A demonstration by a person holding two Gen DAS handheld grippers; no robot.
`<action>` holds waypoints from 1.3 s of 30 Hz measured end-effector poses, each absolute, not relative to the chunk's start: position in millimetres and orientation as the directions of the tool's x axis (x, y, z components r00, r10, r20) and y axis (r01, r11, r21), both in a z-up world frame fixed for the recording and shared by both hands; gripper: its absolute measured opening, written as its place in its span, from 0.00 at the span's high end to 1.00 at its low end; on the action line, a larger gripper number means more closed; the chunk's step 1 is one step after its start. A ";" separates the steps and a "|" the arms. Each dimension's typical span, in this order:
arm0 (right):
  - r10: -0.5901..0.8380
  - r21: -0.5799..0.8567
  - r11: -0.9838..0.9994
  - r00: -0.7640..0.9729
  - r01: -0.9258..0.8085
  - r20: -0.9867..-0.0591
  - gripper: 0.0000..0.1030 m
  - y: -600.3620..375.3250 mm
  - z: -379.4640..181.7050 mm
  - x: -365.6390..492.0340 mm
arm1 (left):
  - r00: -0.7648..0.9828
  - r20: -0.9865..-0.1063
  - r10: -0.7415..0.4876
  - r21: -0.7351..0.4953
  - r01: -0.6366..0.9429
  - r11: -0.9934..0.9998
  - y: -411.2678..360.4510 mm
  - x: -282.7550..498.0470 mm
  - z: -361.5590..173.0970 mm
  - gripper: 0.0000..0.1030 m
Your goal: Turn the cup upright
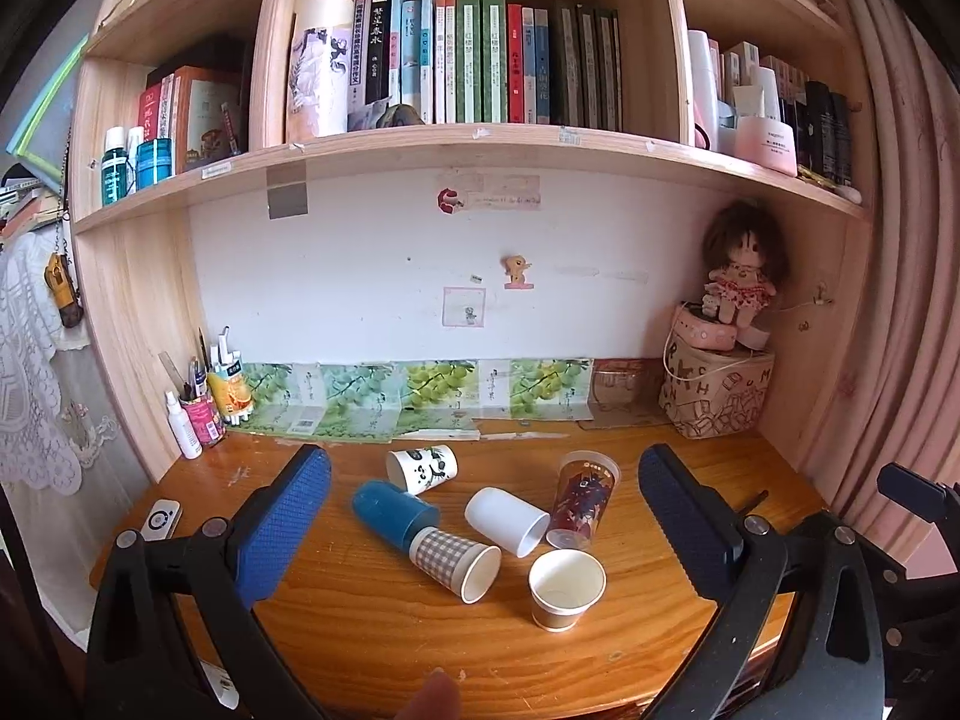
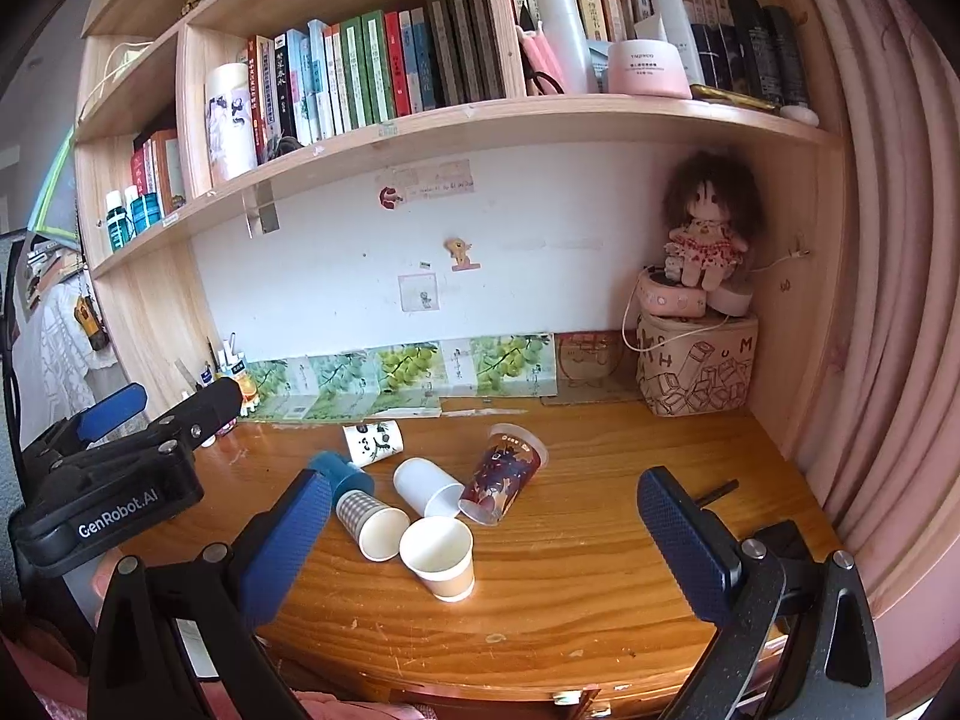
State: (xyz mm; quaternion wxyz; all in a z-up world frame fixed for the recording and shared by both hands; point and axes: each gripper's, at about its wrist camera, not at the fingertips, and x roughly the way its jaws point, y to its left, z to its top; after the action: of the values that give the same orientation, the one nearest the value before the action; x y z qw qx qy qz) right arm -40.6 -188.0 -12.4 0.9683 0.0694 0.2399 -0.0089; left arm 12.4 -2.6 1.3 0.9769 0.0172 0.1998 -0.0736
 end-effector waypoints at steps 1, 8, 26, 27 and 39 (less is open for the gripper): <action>0.013 0.130 0.990 0.886 0.053 -0.463 0.01 -188.5 -12.4 -40.4 | 0.912 -0.388 -0.132 0.010 0.148 0.989 -3.5 11.9 0.6 0.01; 0.036 0.132 0.991 0.895 0.025 -0.445 0.01 -185.1 -12.9 -37.7 | 0.928 -0.358 -0.106 0.046 0.131 0.990 -6.9 8.0 1.6 0.00; 0.078 0.164 0.986 0.873 0.003 -0.482 0.01 -181.8 -16.9 -34.6 | 0.901 -0.416 -0.120 0.036 0.149 0.988 -6.3 9.9 -5.7 0.01; 0.076 0.165 0.986 0.872 0.005 -0.483 0.01 -181.6 -17.0 -35.3 | 0.900 -0.419 -0.122 0.037 0.151 0.988 -6.7 9.0 -6.2 0.01; 0.059 0.180 0.983 0.850 0.043 -0.524 0.01 -182.9 -21.9 -49.1 | 0.875 -0.450 -0.177 0.031 0.213 0.977 -13.0 1.4 -11.2 0.01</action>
State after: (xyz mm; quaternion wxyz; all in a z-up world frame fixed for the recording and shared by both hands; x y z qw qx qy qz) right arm -49.1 -182.9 -21.9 0.9572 0.0929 0.2740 0.0043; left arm 1.4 -13.0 -11.2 0.9675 0.0399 0.2285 -0.1007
